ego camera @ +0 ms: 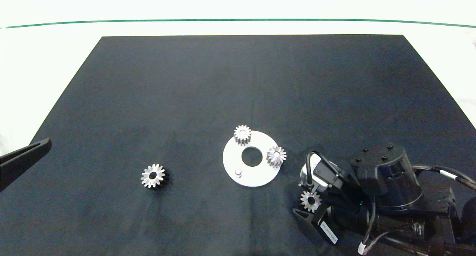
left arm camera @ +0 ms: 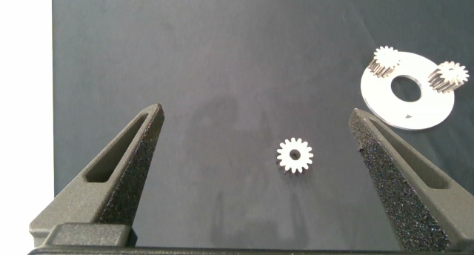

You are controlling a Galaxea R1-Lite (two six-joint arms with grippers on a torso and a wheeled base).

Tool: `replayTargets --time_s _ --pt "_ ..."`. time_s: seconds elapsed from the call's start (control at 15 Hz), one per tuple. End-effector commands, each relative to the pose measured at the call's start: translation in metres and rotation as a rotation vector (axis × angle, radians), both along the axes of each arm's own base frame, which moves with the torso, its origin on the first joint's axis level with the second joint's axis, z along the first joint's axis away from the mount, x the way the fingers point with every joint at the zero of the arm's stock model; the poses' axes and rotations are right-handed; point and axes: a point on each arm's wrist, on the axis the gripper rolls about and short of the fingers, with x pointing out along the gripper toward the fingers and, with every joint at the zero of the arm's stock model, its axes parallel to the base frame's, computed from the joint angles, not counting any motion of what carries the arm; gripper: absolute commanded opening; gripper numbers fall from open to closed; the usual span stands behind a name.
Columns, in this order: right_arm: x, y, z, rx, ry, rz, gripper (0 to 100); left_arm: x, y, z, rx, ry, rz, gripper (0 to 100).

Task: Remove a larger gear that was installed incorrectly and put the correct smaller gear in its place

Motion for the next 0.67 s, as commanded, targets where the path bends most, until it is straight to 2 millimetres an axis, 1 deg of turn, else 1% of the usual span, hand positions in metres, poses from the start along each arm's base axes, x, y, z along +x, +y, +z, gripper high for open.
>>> replayTargets --time_s 0.07,0.67 --pt "-0.0002 0.0003 0.001 -0.001 -0.006 -0.001 62 0.0008 -0.0002 -0.0002 0.002 0.003 0.001 100" --pt "-0.0007 -0.0007 0.0002 -0.004 -0.001 -0.003 45 0.0013 -0.0003 -0.0003 0.002 0.004 0.001 100"
